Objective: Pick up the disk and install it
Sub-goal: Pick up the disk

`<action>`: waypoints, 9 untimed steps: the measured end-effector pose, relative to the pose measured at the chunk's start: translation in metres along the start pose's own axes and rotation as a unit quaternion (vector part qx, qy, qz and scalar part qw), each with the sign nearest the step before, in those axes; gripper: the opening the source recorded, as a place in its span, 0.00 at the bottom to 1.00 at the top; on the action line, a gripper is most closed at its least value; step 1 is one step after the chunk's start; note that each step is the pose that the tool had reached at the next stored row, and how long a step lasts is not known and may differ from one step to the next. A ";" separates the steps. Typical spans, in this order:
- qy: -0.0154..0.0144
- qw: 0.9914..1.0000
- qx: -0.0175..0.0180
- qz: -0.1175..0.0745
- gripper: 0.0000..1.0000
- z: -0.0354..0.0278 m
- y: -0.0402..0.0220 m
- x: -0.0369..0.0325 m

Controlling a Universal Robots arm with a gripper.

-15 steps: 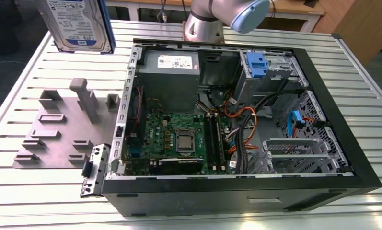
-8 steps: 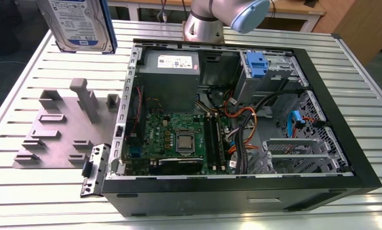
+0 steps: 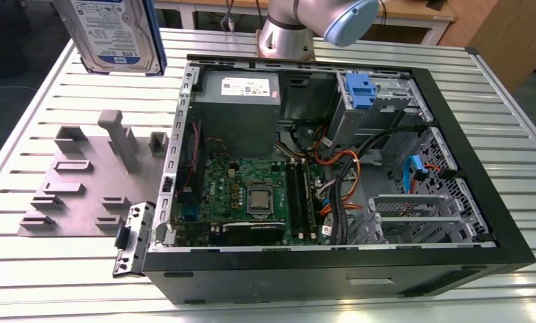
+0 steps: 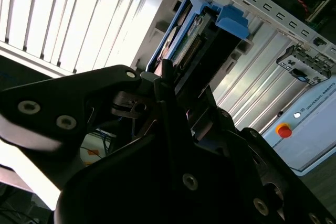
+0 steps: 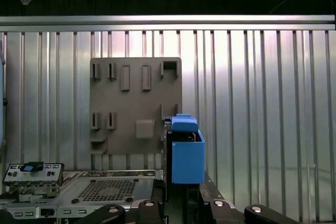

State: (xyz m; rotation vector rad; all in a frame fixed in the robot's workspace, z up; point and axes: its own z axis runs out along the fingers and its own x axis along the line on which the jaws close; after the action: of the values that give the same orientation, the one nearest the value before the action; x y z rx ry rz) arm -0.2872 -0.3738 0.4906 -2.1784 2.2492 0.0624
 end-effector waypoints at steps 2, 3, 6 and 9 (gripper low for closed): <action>0.000 1.000 0.000 0.000 0.35 0.0000 -0.0009 0.0000; 0.000 1.000 0.000 0.000 0.35 0.0000 -0.0013 0.0000; 0.000 1.000 0.000 0.000 0.35 -0.0001 -0.0026 -0.0001; 0.000 1.000 0.000 0.000 0.35 -0.0001 -0.0039 -0.0001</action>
State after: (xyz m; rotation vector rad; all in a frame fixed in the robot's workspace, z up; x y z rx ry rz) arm -0.2834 -0.3738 0.4906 -2.1784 2.2491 0.0624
